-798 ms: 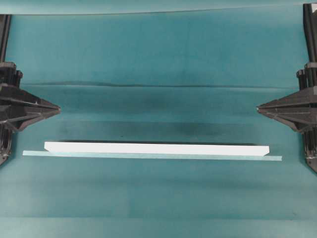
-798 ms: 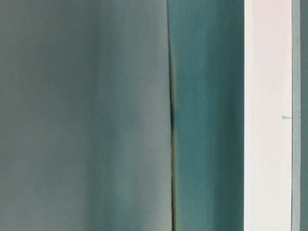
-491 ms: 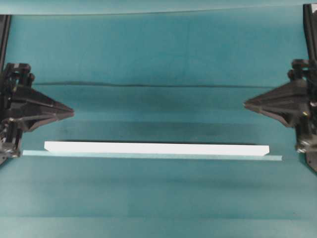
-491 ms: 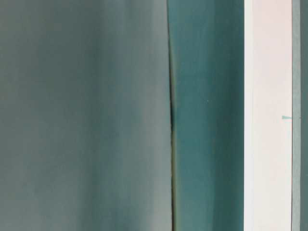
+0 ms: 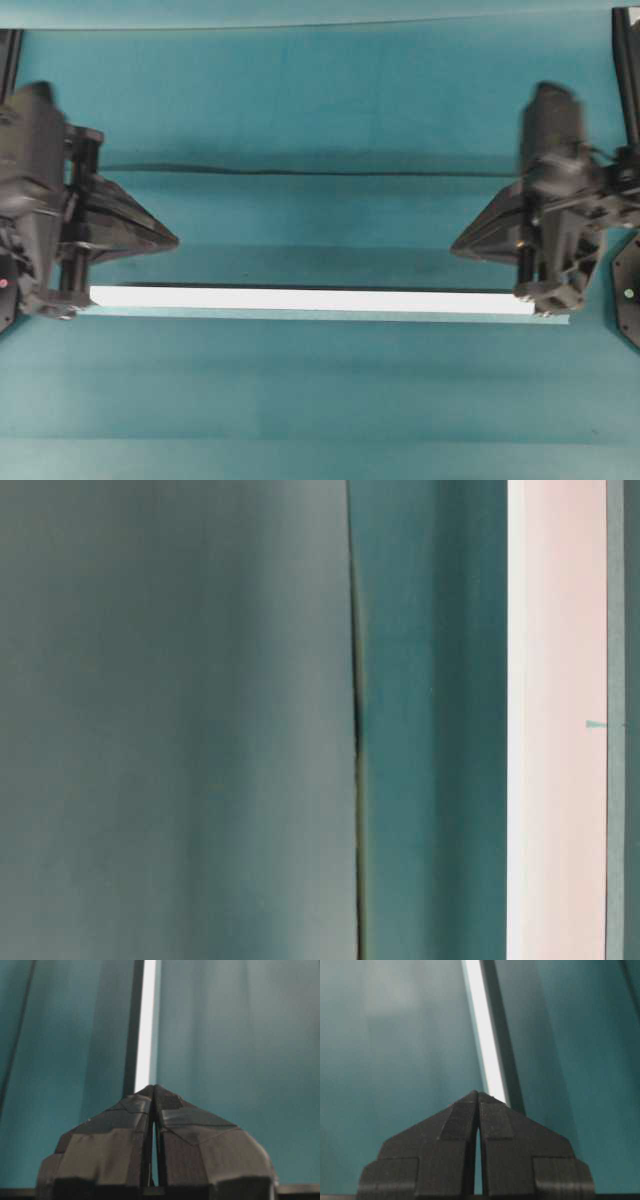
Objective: Lift a wooden board with both hands.
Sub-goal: 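Move both grippers inward and down toward the ends of the white board, then lower both grippers over the board and close them on its edges, then lift the gripped board with both grippers and raise it back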
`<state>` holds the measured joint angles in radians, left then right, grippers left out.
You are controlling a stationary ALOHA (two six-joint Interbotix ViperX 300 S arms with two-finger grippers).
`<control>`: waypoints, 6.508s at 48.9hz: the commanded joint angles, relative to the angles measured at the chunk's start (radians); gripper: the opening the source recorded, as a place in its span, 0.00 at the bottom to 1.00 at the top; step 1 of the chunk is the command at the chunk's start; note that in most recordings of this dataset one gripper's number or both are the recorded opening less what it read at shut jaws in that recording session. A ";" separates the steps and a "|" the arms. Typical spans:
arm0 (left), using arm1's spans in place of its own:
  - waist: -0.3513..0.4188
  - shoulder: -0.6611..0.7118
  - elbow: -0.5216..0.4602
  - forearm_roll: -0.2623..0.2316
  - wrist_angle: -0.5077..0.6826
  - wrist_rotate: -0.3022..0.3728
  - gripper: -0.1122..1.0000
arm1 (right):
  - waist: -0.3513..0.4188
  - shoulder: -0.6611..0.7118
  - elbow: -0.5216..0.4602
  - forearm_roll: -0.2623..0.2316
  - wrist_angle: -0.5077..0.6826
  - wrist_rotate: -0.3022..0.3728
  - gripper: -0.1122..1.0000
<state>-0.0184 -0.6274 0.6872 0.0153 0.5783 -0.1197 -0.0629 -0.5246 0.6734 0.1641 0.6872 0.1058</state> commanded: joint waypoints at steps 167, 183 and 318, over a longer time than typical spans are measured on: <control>-0.025 0.580 0.114 0.006 -0.141 0.015 0.26 | 0.097 0.635 -0.051 -0.150 -0.084 -0.054 0.29; -0.023 0.574 0.117 0.006 -0.135 0.020 0.26 | 0.097 0.632 -0.051 -0.137 -0.075 -0.035 0.29; 0.057 0.265 -0.750 0.005 0.881 -0.120 0.26 | 0.043 0.419 -1.002 -0.130 1.000 0.095 0.29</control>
<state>0.0169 -0.3636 -0.0153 0.0169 1.4680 -0.2010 -0.0184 -0.0982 -0.2730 0.0383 1.6997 0.1565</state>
